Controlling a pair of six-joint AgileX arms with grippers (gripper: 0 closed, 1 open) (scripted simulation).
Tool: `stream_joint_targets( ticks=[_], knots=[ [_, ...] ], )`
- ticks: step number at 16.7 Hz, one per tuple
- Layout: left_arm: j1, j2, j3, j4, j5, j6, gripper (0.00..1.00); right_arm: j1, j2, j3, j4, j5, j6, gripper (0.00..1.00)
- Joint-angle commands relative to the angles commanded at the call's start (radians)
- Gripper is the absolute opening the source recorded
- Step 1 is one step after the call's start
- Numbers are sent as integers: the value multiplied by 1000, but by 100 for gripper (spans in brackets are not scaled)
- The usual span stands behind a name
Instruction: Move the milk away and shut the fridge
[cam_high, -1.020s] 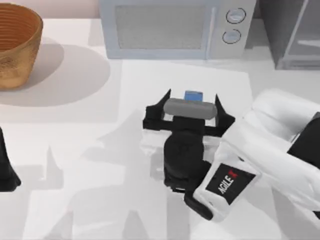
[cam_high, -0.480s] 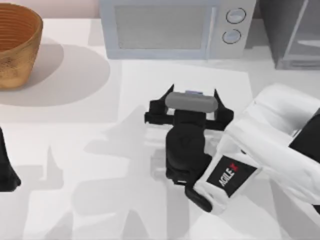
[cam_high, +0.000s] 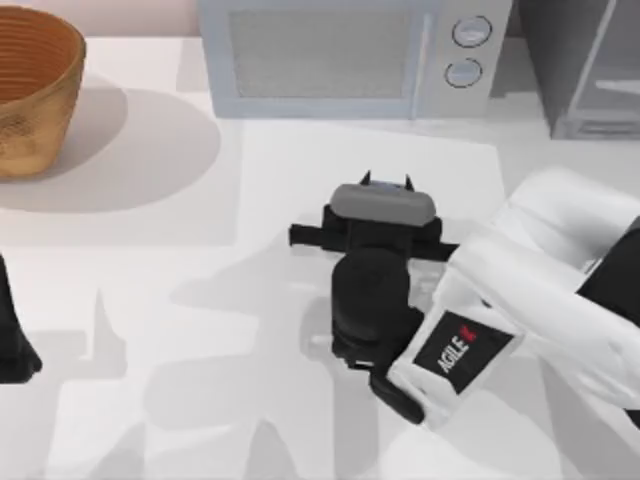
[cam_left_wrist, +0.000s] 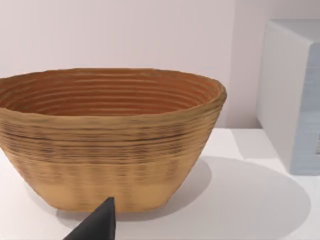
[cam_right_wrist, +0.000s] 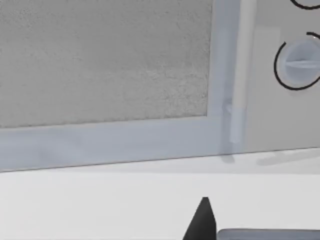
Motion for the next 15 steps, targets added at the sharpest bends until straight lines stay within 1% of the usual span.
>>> stream_joint_targets(
  ticks=[2,3,12,15],
  knots=[
    [0,0,0,0,0,0,100,0,0,0,0,0,0,2],
    [0,0,0,0,0,0,100,0,0,0,0,0,0,0],
    [0,0,0,0,0,0,100,2,-6,-2,-3,0,1,0],
    [0,0,0,0,0,0,100,2,-56,-15,-41,-1,2,0]
  ],
)
